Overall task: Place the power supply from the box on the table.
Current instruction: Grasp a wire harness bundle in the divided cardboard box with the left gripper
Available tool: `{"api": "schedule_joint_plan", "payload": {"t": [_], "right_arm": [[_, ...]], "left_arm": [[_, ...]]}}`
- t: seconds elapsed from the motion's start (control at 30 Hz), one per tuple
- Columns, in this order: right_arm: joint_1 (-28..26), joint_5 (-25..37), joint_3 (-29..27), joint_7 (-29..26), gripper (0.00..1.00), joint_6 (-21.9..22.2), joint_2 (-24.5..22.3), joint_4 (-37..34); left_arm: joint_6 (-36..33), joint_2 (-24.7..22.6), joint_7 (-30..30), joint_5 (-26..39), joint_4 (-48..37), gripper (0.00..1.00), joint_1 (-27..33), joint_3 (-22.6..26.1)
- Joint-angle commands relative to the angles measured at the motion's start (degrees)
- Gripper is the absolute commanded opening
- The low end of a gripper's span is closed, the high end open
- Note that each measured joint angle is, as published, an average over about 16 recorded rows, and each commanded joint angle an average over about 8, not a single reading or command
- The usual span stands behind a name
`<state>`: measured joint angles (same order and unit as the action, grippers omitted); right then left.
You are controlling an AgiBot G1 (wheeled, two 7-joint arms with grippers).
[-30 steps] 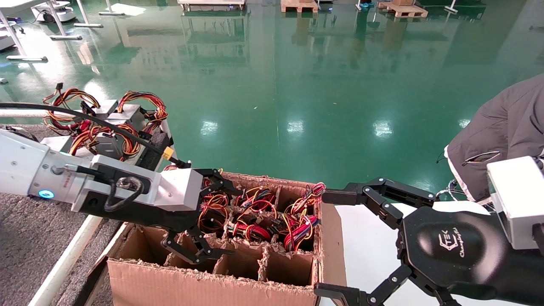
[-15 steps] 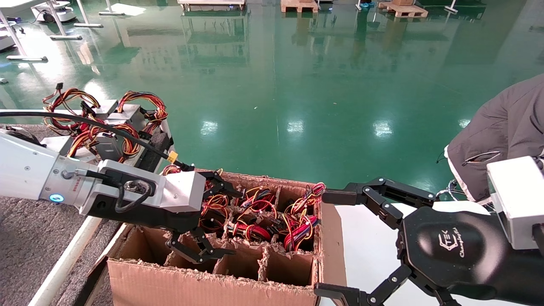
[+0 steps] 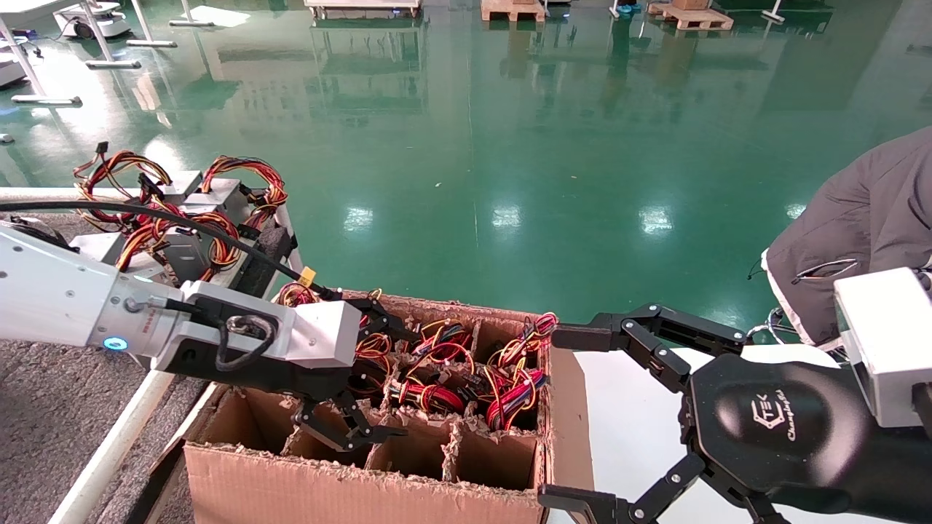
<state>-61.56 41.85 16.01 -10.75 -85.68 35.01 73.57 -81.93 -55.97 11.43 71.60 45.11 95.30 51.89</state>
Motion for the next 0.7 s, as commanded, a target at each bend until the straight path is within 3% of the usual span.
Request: {"api": "schedule_joint_plan", "payload": {"t": [0.03,0.7], "right_arm": [[0.0,0.0,0.0,0.0,1.0,0.0,0.0,0.0],[0.0,0.0,0.0,0.0,1.0,0.0,0.0,0.0]], "left_arm": [[0.31,-0.2,0.36,0.09,-0.18,1.0,-0.17,0.31],[6.63,-2.37,4.04,1.48,-2.49,0.99,-0.51,3.71]]}}
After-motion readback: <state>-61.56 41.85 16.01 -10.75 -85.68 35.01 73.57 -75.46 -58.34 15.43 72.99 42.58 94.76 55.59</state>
